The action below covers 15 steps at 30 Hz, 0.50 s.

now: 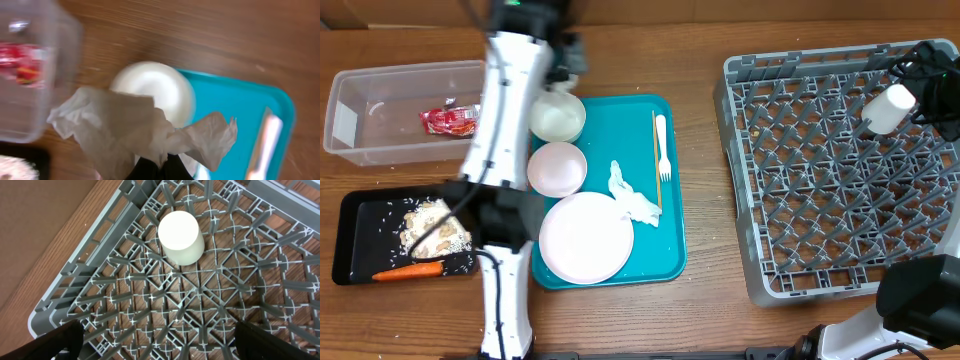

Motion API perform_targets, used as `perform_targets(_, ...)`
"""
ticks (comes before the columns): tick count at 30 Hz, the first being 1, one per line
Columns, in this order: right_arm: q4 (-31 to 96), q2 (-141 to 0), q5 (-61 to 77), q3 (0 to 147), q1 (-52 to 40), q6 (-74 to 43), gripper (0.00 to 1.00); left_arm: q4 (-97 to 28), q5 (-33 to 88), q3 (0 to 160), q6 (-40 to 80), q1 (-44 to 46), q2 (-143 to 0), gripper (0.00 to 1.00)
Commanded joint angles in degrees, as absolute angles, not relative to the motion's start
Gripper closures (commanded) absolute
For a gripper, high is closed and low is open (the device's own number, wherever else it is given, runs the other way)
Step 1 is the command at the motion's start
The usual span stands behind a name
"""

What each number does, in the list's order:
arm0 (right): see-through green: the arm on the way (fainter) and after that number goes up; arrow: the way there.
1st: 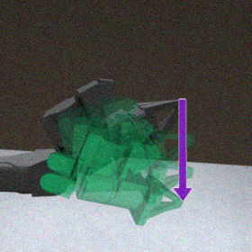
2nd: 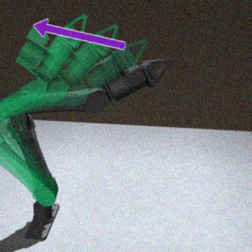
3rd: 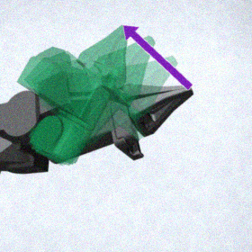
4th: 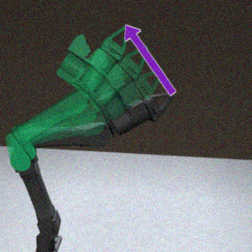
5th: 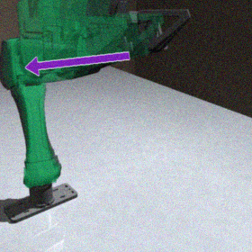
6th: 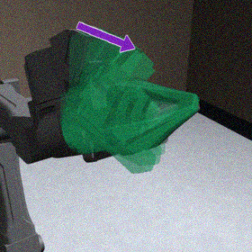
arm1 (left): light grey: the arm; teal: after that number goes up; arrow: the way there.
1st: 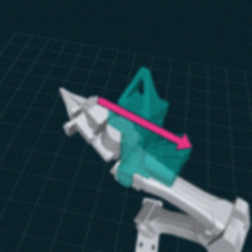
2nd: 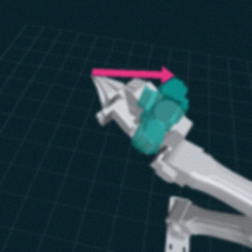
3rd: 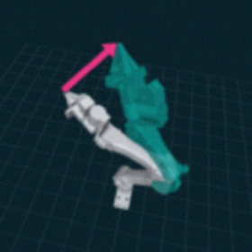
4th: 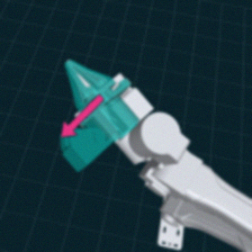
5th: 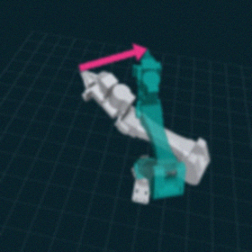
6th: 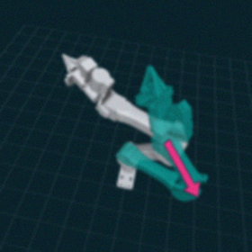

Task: Sort waste into correct bins and load items into the dishwasher rack
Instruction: 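Drop the napkins into the clear bin with the left gripper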

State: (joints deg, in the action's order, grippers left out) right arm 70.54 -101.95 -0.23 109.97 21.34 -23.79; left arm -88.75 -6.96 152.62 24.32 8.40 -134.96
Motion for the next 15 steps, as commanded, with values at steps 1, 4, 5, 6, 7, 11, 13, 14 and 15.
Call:
perform_targets(1,70.39,-100.07,-0.32,110.74,21.45,-24.08,0.0,-86.17,-8.01,153.64,25.36,-1.78,-134.41,0.94)
perform_targets(4,70.39,-100.07,-0.32,110.74,21.45,-24.08,0.0,-83.79,-6.42,153.47,25.36,-9.74,-134.52,0.71)
perform_targets(5,70.39,-100.07,-0.32,110.74,21.45,-24.05,0.0,-83.7,-5.69,153.47,25.39,-11.62,-134.52,0.71)
perform_targets(6,70.39,-100.07,-0.32,110.74,21.45,-24.08,0.0,-83.74,-4.69,153.47,25.36,-14.0,-134.52,0.7)
perform_targets(7,70.39,-100.07,-0.32,110.74,21.45,-24.05,0.0,-83.99,-3.64,153.47,25.36,-15.57,-134.52,0.49)
perform_targets(11,70.39,-100.07,-0.32,110.74,21.45,-24.05,0.0,-86.67,6.28,153.47,21.89,-20.4,-134.52,0.0)
perform_targets(13,70.39,-100.07,-0.32,110.74,21.45,-24.05,0.0,-88.2,8.08,153.47,20.93,-20.99,-134.52,0.0)
perform_targets(14,70.39,-100.07,-0.34,110.74,21.45,-24.05,0.0,-88.49,8.32,153.49,20.91,-20.99,-134.52,0.0)
perform_targets(15,70.39,-100.07,-0.34,110.74,21.45,-24.08,0.0,-88.9,9.76,153.49,20.16,-20.8,-134.52,0.0)
